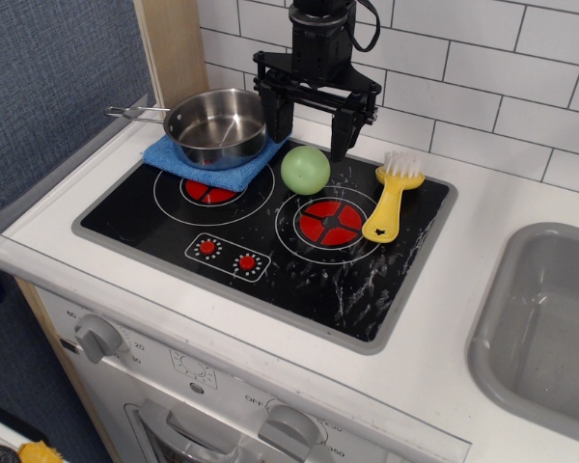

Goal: Move the pot in front of the yellow brush

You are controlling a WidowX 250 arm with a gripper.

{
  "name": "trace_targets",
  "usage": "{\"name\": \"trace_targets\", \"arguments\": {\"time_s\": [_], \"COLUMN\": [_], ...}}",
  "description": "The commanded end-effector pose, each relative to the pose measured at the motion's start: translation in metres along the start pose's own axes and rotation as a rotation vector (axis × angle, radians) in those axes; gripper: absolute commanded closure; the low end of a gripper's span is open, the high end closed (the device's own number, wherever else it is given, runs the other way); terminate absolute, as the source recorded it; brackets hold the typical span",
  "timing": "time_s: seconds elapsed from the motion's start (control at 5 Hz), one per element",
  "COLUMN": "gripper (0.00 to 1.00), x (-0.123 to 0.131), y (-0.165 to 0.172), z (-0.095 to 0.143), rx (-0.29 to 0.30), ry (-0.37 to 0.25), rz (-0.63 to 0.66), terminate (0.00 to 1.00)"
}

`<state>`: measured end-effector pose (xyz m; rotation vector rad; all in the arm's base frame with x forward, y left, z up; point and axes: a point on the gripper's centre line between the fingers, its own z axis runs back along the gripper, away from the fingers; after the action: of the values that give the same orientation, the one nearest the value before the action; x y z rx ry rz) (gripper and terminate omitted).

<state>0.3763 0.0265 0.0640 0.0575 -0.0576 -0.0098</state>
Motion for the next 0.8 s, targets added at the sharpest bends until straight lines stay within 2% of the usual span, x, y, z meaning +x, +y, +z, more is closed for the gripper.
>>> {"name": "trace_targets", "arguments": {"time_s": [0.0,0.2,0.4,0.6], "gripper": [0.00,0.00,0.00,0.00], "x": [0.000,0.020,0.037,0.045], "y": [0.000,0.024,0.060,0.084], "z": [0.000,0.013,0.020,0.024], "rx": [0.000,-0.005,-0.037,-0.046], "ry": [0.000,-0.048,-0.060,-0.073], "rz": [0.000,0.078,0.192,0.248], "terminate": [0.00,0.00,0.00,0.00]}}
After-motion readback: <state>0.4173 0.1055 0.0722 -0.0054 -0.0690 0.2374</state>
